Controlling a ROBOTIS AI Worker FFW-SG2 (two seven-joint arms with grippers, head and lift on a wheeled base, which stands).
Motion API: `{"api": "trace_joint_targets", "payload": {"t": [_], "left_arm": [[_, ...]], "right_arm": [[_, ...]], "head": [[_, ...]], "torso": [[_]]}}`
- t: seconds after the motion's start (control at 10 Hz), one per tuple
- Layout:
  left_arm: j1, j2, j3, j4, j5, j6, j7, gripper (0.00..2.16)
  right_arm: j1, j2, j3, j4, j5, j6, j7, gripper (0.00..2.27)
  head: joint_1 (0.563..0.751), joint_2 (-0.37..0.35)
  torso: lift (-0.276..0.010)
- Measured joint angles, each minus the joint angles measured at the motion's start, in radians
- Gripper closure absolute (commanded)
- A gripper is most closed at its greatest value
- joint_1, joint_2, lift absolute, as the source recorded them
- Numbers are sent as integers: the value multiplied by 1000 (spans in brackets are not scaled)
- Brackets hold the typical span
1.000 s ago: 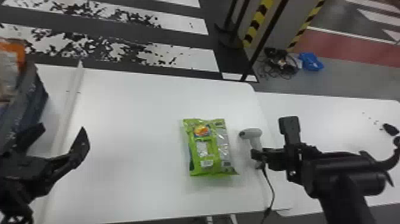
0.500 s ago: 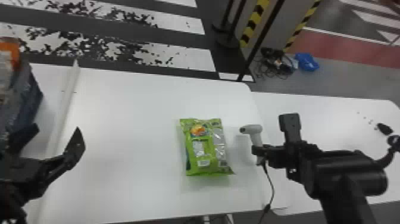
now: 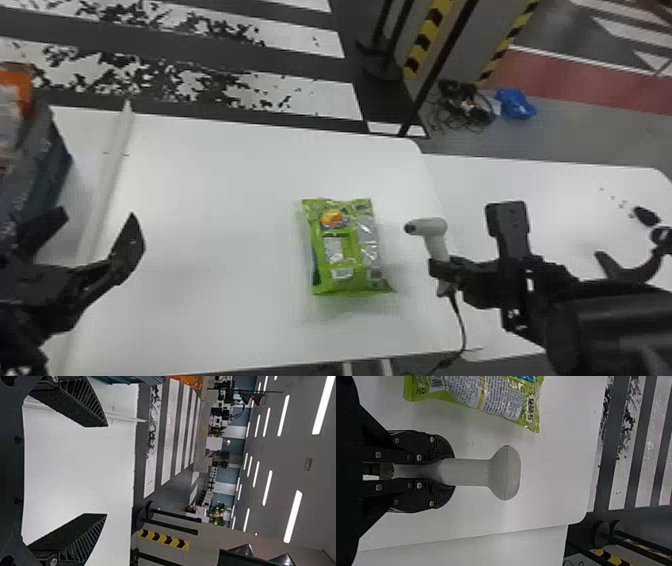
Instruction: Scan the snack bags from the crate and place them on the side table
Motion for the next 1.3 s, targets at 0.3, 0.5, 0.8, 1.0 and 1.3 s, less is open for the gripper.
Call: {"api": "trace_joint_targets", "payload": {"t": [0.3,0.5,0.8,1.0,1.3], "left_arm": [[-3,1,-1,6,0,0,0,63],[-3,2,-1,7,0,0,0,63],[-3,4,-2,8,0,2,0,66],[-3,5,-2,7,0,1,0,66],[-4,6,-3,7,0,3,0,66]], "right_arm": [[84,37,-2,-184,-10,178,8,2253],[117,51,22,-244,-12,223,16,2253],[130,53,82,-272,-11,253,17,2253],[130,54,104,-269,0,257,16,2253],[124,53,106,-258,7,254,15,2253]], "head": [[695,-258],[695,-234],[695,-183],[695,-173],[695,-178]], "torso": [[-81],[-81],[-81],[-81],[-81]]}}
